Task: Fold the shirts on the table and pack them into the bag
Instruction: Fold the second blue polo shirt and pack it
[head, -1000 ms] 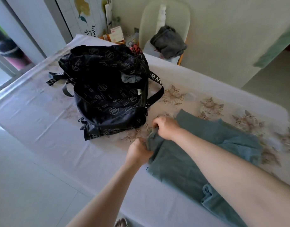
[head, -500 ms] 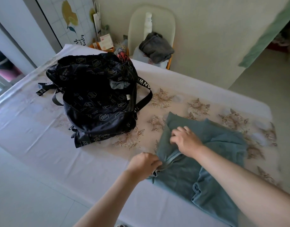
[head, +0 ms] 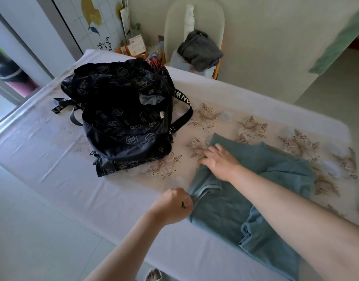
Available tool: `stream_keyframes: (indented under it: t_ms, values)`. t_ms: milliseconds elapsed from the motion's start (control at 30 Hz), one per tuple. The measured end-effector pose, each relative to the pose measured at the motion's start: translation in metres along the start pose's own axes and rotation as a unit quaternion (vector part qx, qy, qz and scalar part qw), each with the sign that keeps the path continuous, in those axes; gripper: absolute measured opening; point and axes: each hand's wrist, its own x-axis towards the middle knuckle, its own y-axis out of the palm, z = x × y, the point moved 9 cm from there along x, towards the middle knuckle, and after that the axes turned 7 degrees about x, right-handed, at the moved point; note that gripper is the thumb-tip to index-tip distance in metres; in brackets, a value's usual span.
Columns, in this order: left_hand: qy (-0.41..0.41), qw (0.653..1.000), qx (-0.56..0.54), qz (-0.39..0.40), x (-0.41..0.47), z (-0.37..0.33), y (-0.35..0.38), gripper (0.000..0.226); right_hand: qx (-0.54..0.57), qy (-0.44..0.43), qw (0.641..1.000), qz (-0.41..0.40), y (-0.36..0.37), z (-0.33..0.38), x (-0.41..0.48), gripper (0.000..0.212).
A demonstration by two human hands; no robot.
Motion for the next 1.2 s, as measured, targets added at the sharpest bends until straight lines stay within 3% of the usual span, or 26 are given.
stream_keyframes:
  t_ms: [33, 100, 167, 233, 300, 433, 533, 633, 700, 767, 833, 867, 933, 1033, 1067, 1133, 1200]
  values:
    - [-0.017, 1.000, -0.010, 0.004, 0.001, 0.001, 0.002, 0.017, -0.020, -0.003, 1.000, 0.001, -0.002, 0.000, 0.003, 0.054]
    - [-0.070, 0.994, -0.055, -0.068, 0.006, 0.007, -0.008, 0.011, -0.047, -0.008, 0.999, 0.013, -0.002, 0.001, 0.006, 0.043]
    - [-0.104, 0.986, -0.072, -0.109, 0.014, 0.008, -0.015, 0.028, -0.075, -0.013, 0.997, 0.019, -0.004, 0.002, 0.003, 0.030]
    - [-0.123, 0.990, -0.062, -0.037, 0.024, 0.003, -0.004, 0.051, -0.083, -0.010, 0.996, 0.000, -0.014, 0.001, -0.005, 0.025]
    - [-0.108, 0.993, -0.027, 0.027, 0.030, -0.011, 0.003, 0.057, -0.030, 0.004, 0.999, -0.013, -0.023, -0.005, -0.015, 0.021]
    - [-0.060, 0.992, 0.056, 0.095, 0.041, -0.047, -0.002, 0.033, 0.062, 0.057, 0.995, -0.051, -0.034, -0.036, -0.052, 0.027]
    - [-0.007, 0.989, 0.057, 0.139, 0.051, -0.097, -0.009, 0.024, 0.087, 0.098, 0.985, -0.110, -0.042, -0.066, -0.099, 0.034]
    - [0.049, 0.980, 0.051, 0.189, 0.054, -0.160, -0.003, 0.022, 0.101, 0.171, 0.967, -0.158, -0.042, -0.098, -0.157, 0.040]
    - [0.093, 0.971, 0.051, 0.216, 0.049, -0.202, 0.013, 0.030, 0.134, 0.229, 0.949, -0.170, -0.034, -0.116, -0.200, 0.030]
    - [0.127, 0.945, 0.019, 0.302, 0.033, -0.235, 0.047, 0.039, 0.155, 0.297, 0.933, -0.132, -0.011, -0.128, -0.243, 0.011]
    - [0.126, 0.915, -0.089, 0.373, 0.015, -0.260, 0.081, 0.030, 0.159, 0.362, 0.918, -0.015, 0.033, -0.133, -0.280, 0.037]
    - [0.104, 0.914, -0.156, 0.359, 0.015, -0.265, 0.089, 0.023, 0.173, 0.393, 0.901, 0.054, 0.056, -0.129, -0.297, 0.052]
    - [0.058, 0.938, -0.220, 0.260, 0.027, -0.256, 0.093, 0.023, 0.202, 0.433, 0.875, 0.071, 0.081, -0.118, -0.320, 0.067]
    - [0.123, 0.981, -0.027, 0.146, 0.037, -0.231, 0.088, 0.025, 0.235, 0.459, 0.855, -0.046, 0.086, -0.097, -0.331, 0.047]
    - [0.159, 0.974, 0.049, 0.153, 0.033, -0.222, 0.093, 0.030, 0.256, 0.466, 0.842, -0.089, 0.085, -0.088, -0.332, 0.037]
    - [0.223, 0.948, 0.154, 0.168, 0.021, -0.205, 0.105, 0.064, 0.293, 0.505, 0.799, -0.143, 0.086, -0.073, -0.336, 0.024]
    - [0.281, 0.920, 0.222, 0.161, 0.010, -0.196, 0.118, 0.098, 0.307, 0.522, 0.774, -0.184, 0.079, -0.058, -0.338, 0.029]
